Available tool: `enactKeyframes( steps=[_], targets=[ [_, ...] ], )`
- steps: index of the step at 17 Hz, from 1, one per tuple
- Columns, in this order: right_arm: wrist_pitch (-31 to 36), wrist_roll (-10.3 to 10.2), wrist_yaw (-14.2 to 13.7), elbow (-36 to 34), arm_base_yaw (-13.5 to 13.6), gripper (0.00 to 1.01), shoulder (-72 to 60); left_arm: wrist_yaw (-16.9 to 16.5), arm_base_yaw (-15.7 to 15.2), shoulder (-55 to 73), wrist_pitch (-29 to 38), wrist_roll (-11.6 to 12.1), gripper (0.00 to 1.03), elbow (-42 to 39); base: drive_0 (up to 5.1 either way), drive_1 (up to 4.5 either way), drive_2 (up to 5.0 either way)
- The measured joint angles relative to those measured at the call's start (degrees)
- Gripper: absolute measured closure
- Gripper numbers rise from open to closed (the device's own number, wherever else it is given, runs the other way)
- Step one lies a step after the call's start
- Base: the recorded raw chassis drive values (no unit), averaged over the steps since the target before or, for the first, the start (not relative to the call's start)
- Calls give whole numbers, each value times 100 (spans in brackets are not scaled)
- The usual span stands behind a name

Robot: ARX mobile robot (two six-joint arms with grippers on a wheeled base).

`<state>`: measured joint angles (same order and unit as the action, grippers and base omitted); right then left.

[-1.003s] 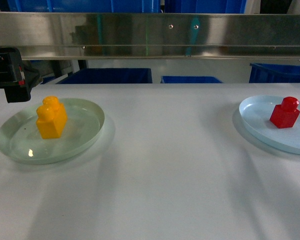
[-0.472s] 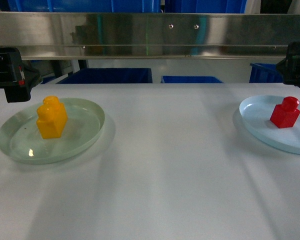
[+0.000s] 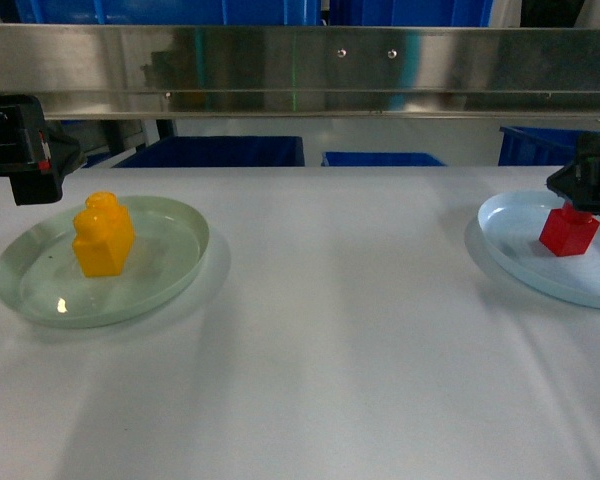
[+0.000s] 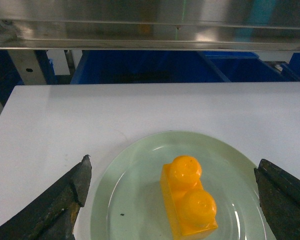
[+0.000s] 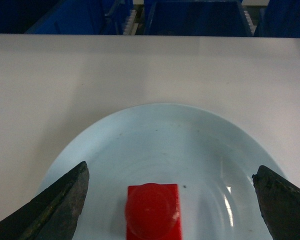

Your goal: Sort and place red and yellow blocks in left bins

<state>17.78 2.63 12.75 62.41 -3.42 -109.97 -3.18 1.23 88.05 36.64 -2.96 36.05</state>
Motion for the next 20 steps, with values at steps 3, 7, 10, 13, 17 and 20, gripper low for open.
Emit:
enactKeyframes(
  steps=[3, 7, 10, 13, 17, 20],
  targets=[
    [2, 2, -166, 2, 275, 3, -192, -2, 0, 0, 0, 0, 5, 0, 0, 0, 0],
    [199, 33, -155, 223, 260, 71, -634, -2, 0, 0, 0, 0, 5, 0, 0, 0, 0],
    [284, -57, -111, 205, 260, 72, -629, 0, 0, 0, 0, 0, 5, 0, 0, 0, 0],
    [503, -249, -96, -85, 221, 72, -262, -2, 0, 0, 0, 2, 5, 0, 0, 0, 0],
    [282, -382, -282, -634, 214, 72, 1591, -2, 0, 0, 0, 2, 5, 0, 0, 0, 0],
    [-138, -492, -476, -874, 446, 72, 2715, -2, 0, 0, 0, 2, 5, 0, 0, 0, 0]
  ],
)
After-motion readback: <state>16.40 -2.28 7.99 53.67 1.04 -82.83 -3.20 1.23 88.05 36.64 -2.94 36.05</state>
